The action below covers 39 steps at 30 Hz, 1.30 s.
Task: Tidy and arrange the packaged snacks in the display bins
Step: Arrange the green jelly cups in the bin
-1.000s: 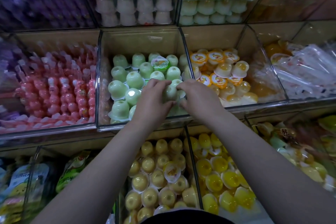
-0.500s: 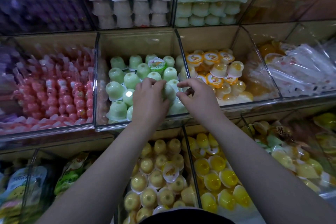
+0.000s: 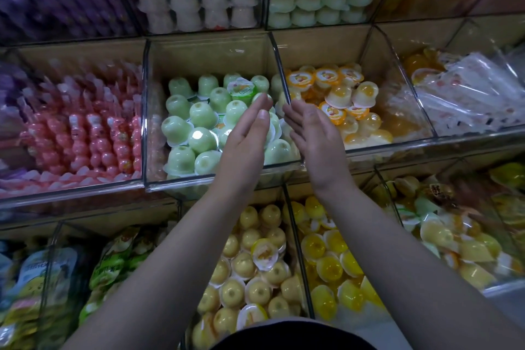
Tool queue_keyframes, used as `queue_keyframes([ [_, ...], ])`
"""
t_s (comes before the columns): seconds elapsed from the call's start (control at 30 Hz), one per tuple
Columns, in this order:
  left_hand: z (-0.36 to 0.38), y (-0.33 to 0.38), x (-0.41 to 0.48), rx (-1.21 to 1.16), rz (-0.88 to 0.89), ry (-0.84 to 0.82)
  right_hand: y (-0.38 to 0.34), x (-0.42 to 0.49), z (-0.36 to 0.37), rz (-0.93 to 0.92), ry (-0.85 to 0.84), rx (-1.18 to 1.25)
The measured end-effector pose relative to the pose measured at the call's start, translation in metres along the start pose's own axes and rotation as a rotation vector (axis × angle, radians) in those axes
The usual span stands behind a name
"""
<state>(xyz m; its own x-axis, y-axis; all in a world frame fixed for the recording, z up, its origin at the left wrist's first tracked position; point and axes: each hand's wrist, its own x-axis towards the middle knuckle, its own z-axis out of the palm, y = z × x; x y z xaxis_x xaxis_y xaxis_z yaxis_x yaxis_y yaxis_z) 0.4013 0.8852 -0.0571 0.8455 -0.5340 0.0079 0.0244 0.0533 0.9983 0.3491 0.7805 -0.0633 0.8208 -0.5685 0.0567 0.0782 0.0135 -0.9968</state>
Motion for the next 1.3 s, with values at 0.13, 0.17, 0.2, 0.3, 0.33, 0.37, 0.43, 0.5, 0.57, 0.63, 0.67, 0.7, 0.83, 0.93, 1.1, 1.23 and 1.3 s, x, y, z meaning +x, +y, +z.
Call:
queue_keyframes([
  [0.13,0.012,-0.001,-0.01,-0.022,-0.002,-0.025,-0.002,-0.014,-0.007,-0.015,-0.015,0.073],
  [0.17,0.015,-0.002,-0.013,-0.03,-0.001,-0.035,-0.002,-0.017,-0.01,-0.017,-0.012,0.091],
  [0.2,0.018,-0.004,-0.015,-0.036,-0.001,-0.04,-0.002,-0.02,-0.012,-0.014,-0.006,0.114],
  [0.3,0.029,-0.01,-0.022,-0.052,0.002,-0.037,0.002,-0.029,-0.024,0.001,0.018,0.135],
  [0.33,0.032,-0.012,-0.024,-0.059,0.004,-0.032,0.003,-0.032,-0.028,0.01,0.017,0.129],
  [0.37,0.036,-0.014,-0.026,-0.07,0.009,-0.028,0.004,-0.035,-0.034,0.019,0.014,0.126],
  [0.43,0.048,-0.017,-0.032,-0.116,0.012,-0.022,0.007,-0.042,-0.046,0.03,-0.005,0.126],
  [0.5,0.061,-0.022,-0.038,-0.164,0.009,-0.015,0.01,-0.048,-0.061,0.035,-0.029,0.129],
  [0.57,0.077,-0.027,-0.044,-0.177,0.009,0.0,0.013,-0.052,-0.077,0.041,-0.041,0.146],
  [0.63,0.092,-0.033,-0.049,-0.199,-0.004,0.014,0.016,-0.055,-0.094,0.054,-0.039,0.169],
  [0.67,0.099,-0.036,-0.051,-0.209,-0.012,0.024,0.019,-0.056,-0.102,0.062,-0.037,0.183],
  [0.7,0.107,-0.039,-0.052,-0.219,-0.025,0.036,0.021,-0.057,-0.11,0.068,-0.034,0.194],
  [0.83,0.137,-0.052,-0.056,-0.242,-0.084,0.088,0.035,-0.06,-0.143,0.116,-0.032,0.169],
  [0.93,0.161,-0.063,-0.058,-0.239,-0.131,0.097,0.046,-0.06,-0.165,0.137,-0.042,0.136],
  [1.1,0.195,-0.085,-0.06,-0.248,-0.209,0.099,0.061,-0.057,-0.199,0.176,-0.051,0.12],
  [1.23,0.22,-0.1,-0.057,-0.253,-0.282,0.106,0.074,-0.058,-0.225,0.217,-0.008,0.123],
  [1.3,0.233,-0.107,-0.057,-0.251,-0.311,0.102,0.081,-0.059,-0.236,0.244,0.006,0.134],
])
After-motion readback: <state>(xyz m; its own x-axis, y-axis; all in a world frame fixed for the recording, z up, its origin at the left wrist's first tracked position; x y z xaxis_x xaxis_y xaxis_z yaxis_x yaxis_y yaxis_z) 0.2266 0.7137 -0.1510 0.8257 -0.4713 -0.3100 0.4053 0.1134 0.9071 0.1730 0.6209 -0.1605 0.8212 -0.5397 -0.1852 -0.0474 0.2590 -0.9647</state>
